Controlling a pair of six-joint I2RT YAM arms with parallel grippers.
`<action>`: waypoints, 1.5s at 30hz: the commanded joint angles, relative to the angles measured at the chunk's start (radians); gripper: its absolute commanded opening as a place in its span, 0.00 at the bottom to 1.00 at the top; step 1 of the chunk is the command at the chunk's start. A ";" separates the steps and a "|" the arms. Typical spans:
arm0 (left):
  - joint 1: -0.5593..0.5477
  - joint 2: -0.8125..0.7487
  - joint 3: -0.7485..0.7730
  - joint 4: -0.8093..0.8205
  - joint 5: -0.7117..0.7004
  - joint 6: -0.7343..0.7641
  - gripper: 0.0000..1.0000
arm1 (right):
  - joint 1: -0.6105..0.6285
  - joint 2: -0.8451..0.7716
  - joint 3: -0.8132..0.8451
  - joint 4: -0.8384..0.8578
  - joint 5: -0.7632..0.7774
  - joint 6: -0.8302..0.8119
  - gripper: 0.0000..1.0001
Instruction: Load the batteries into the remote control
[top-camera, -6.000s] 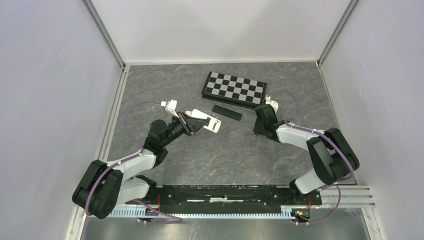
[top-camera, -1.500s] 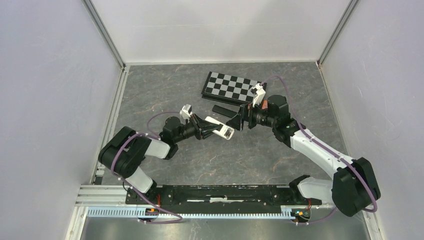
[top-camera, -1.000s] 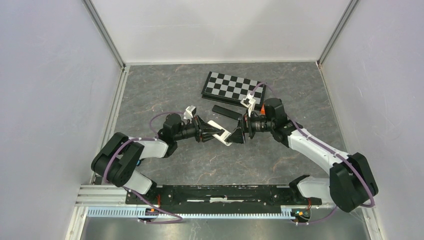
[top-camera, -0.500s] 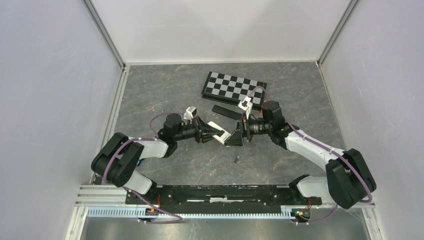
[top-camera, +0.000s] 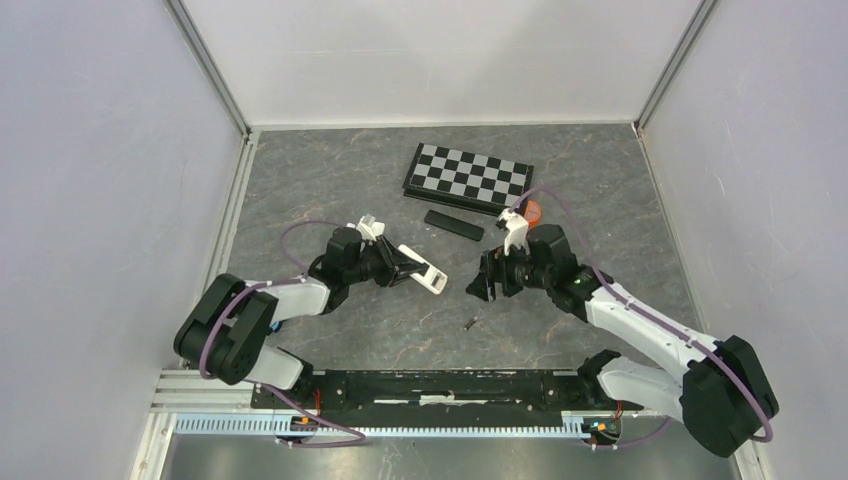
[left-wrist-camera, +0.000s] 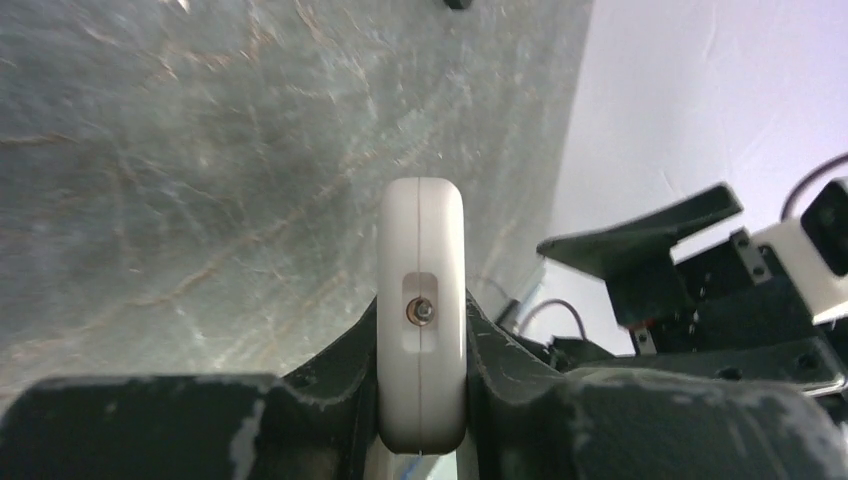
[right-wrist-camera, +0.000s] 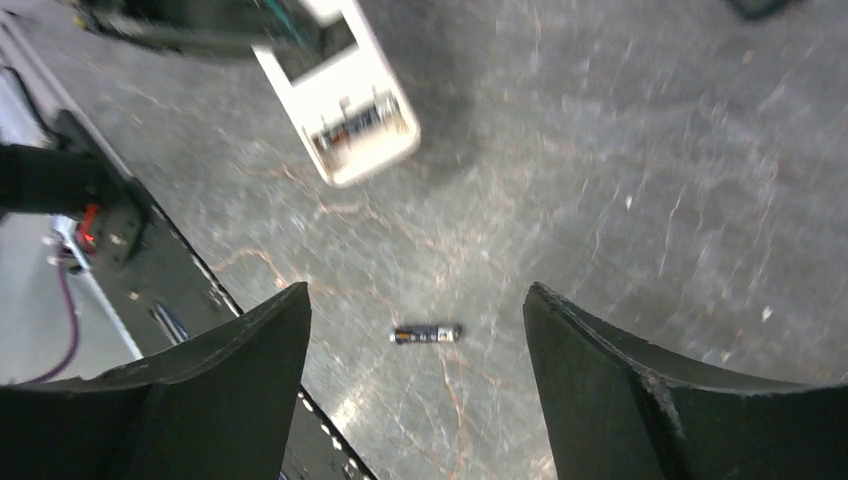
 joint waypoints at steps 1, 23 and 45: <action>0.002 -0.083 -0.006 -0.052 -0.140 0.194 0.02 | 0.120 -0.004 -0.028 -0.119 0.243 -0.003 0.77; 0.046 -0.328 0.000 -0.314 -0.234 0.293 0.03 | 0.309 0.154 0.086 -0.241 0.069 -0.826 0.65; 0.105 -0.353 -0.005 -0.325 -0.190 0.279 0.03 | 0.355 0.314 0.106 -0.158 0.131 -0.948 0.49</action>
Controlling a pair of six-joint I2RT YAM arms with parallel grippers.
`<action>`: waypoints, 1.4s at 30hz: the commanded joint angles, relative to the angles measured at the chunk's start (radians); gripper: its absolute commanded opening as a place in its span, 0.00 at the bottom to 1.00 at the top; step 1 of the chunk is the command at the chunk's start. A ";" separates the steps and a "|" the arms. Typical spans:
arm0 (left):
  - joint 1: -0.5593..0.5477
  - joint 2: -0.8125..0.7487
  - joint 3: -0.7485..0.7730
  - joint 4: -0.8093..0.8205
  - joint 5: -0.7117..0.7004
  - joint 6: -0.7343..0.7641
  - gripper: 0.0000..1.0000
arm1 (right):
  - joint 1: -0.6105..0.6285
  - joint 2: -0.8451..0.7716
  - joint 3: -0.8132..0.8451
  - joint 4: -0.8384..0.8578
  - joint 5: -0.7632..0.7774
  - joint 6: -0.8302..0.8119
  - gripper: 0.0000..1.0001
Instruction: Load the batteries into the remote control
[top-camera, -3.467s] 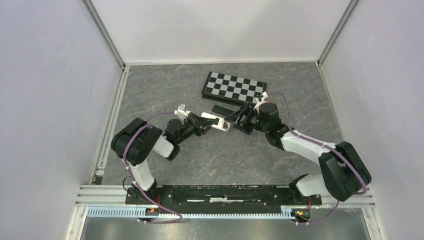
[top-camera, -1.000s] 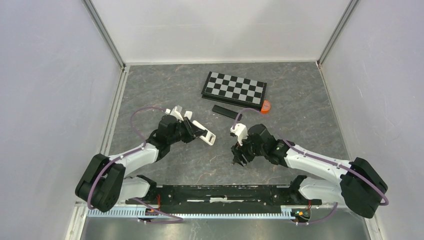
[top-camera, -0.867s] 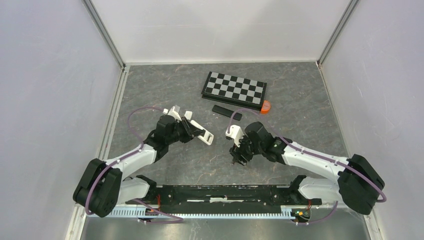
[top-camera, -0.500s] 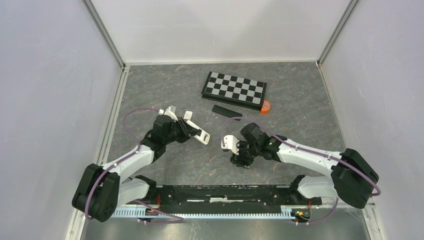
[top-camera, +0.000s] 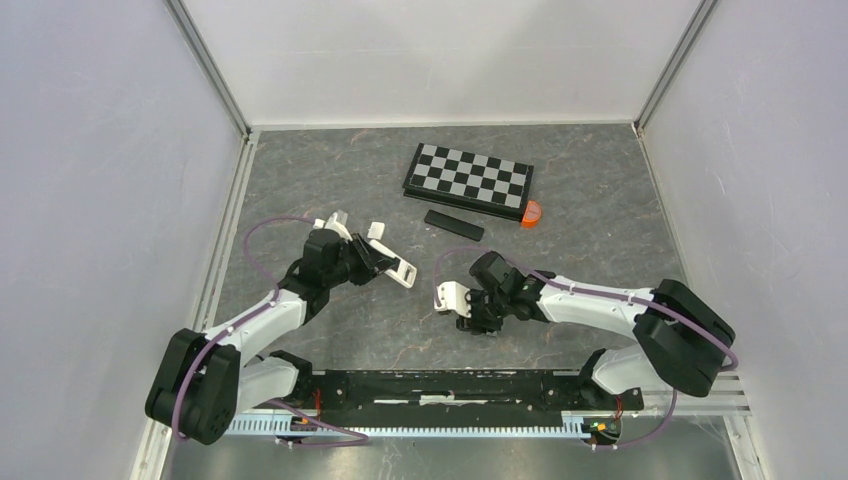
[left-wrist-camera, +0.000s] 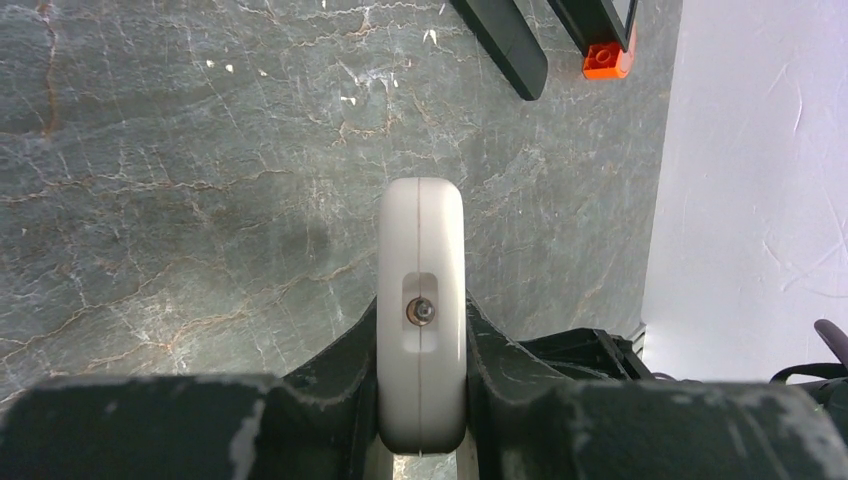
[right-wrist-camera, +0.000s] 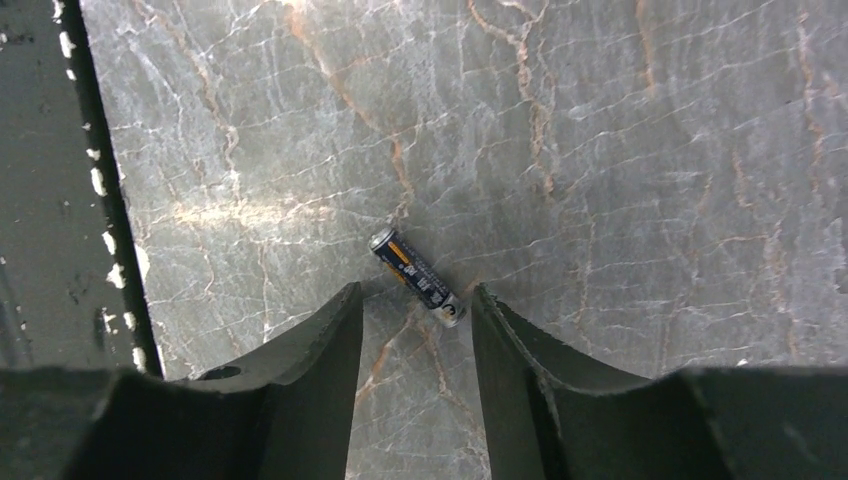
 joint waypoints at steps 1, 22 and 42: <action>0.009 -0.027 0.016 0.024 0.021 0.032 0.03 | 0.009 0.022 0.048 0.058 0.038 -0.030 0.47; 0.028 -0.038 -0.014 0.059 0.026 0.020 0.03 | 0.025 0.122 0.056 0.110 0.303 0.292 0.04; -0.119 0.251 -0.117 0.635 -0.046 -0.129 0.02 | -0.027 0.143 0.171 -0.001 0.539 1.199 0.00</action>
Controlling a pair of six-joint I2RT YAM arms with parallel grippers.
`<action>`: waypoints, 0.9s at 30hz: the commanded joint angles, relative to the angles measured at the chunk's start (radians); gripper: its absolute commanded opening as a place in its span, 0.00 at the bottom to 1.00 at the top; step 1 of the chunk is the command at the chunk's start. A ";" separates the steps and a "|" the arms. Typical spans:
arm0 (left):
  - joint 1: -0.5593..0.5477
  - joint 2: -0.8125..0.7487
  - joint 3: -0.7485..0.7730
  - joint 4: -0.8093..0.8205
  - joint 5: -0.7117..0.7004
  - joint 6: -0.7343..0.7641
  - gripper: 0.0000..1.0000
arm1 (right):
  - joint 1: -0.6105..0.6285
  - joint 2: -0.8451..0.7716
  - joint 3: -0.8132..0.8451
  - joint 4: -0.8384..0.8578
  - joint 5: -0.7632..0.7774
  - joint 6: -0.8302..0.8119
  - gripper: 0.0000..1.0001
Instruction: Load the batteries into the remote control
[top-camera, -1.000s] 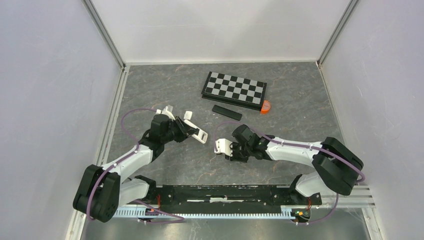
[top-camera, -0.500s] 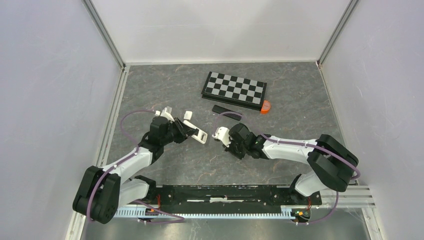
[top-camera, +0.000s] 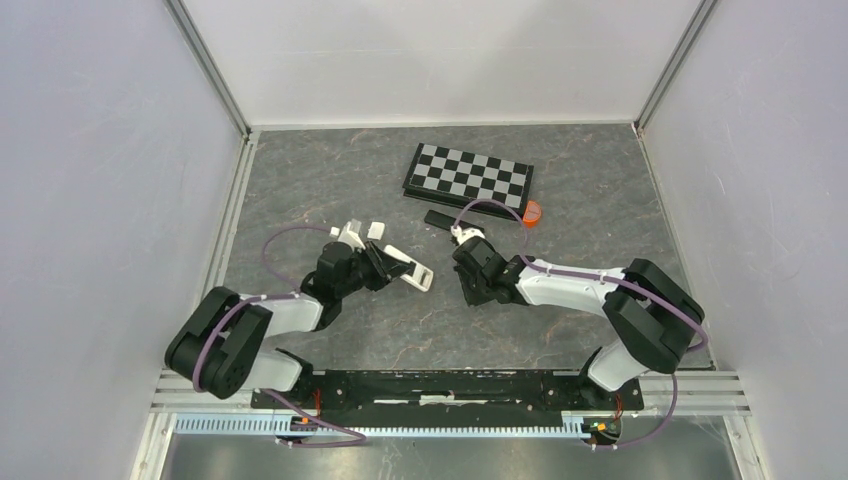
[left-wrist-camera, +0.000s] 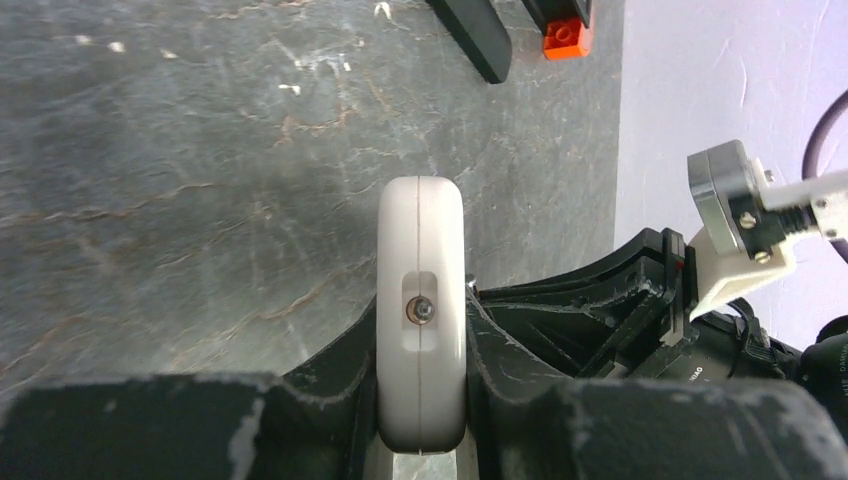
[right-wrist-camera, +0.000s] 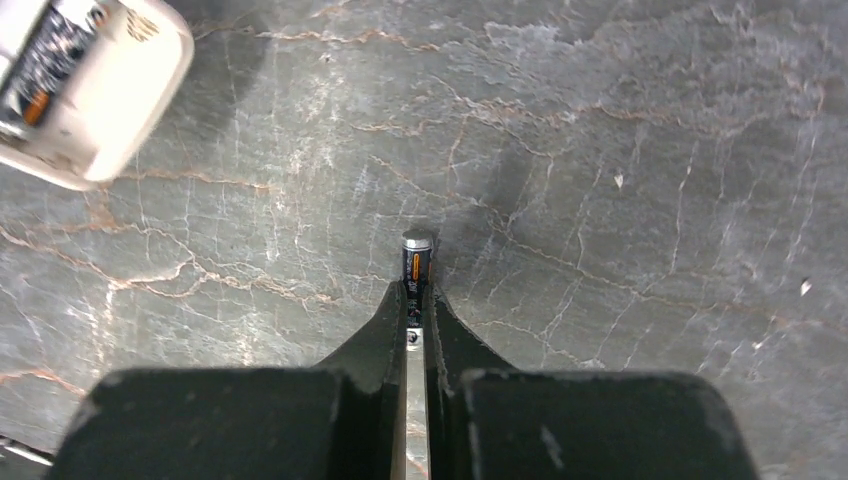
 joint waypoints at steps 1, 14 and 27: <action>-0.069 0.050 0.004 0.203 -0.087 -0.043 0.02 | -0.024 -0.041 0.011 -0.033 0.035 0.235 0.00; -0.182 0.299 -0.023 0.507 -0.239 -0.137 0.02 | -0.058 -0.122 -0.074 0.136 -0.146 0.604 0.00; -0.187 0.397 -0.037 0.557 -0.229 -0.230 0.02 | -0.093 -0.051 -0.045 0.231 -0.150 0.635 0.00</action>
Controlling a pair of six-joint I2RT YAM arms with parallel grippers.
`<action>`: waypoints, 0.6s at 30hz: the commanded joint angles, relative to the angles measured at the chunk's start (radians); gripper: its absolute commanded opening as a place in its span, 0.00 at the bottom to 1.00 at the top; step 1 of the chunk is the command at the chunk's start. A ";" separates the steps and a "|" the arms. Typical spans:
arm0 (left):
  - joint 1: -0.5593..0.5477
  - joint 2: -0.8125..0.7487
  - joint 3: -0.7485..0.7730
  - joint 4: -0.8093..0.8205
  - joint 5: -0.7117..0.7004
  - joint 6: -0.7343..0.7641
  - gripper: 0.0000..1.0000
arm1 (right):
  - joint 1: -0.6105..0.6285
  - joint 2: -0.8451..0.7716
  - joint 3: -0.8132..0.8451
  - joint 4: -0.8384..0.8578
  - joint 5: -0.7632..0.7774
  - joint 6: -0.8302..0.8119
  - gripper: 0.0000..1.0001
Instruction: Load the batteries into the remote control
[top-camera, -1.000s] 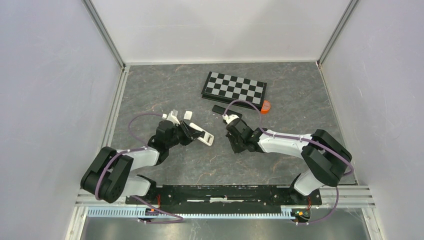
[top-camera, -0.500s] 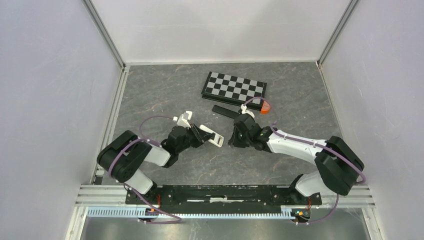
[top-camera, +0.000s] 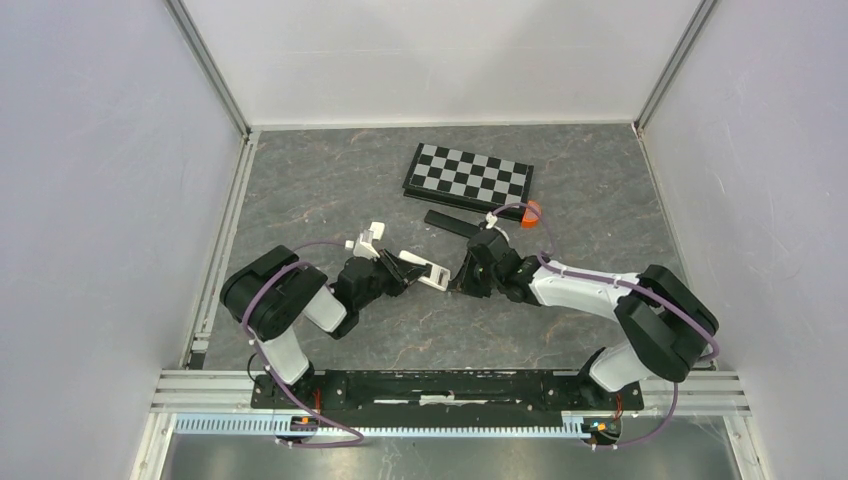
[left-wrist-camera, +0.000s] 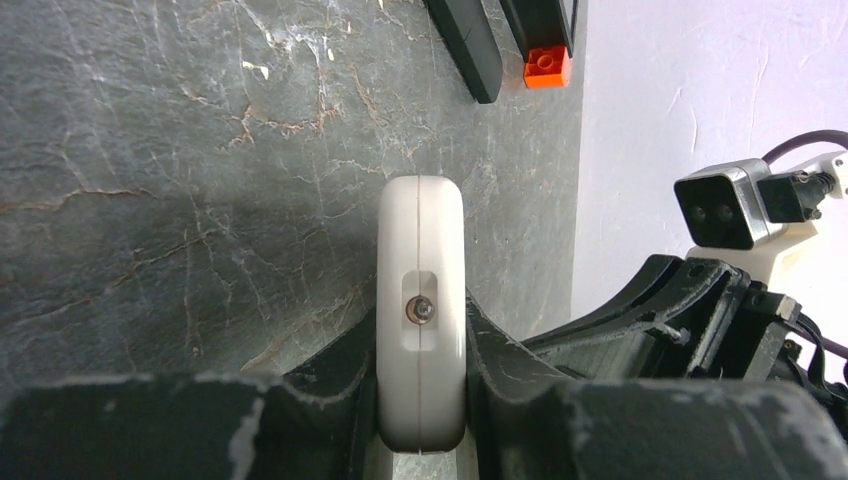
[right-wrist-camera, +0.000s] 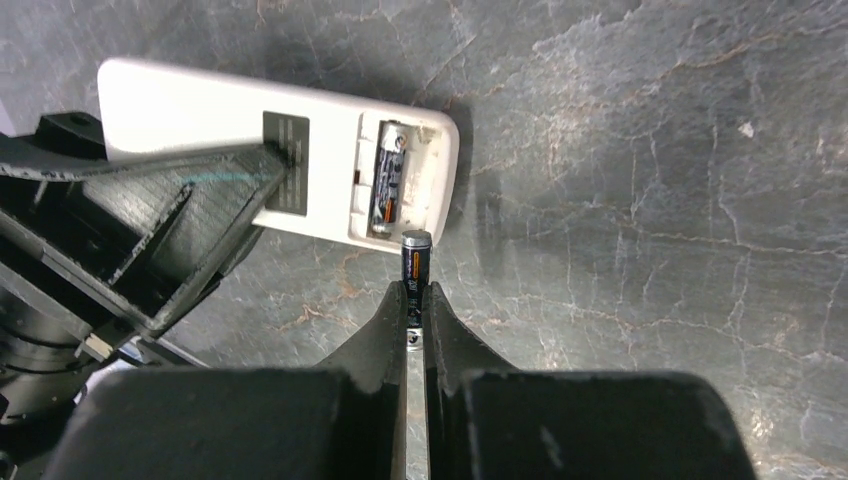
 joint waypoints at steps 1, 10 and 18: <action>-0.007 0.006 -0.010 0.022 -0.026 -0.024 0.02 | -0.024 0.027 0.032 0.051 0.007 0.026 0.00; -0.008 0.023 -0.007 0.026 -0.025 -0.019 0.02 | -0.040 0.071 0.057 0.114 -0.034 -0.001 0.01; -0.010 0.031 -0.011 0.041 -0.026 -0.018 0.02 | -0.049 0.094 0.060 0.136 -0.073 0.007 0.04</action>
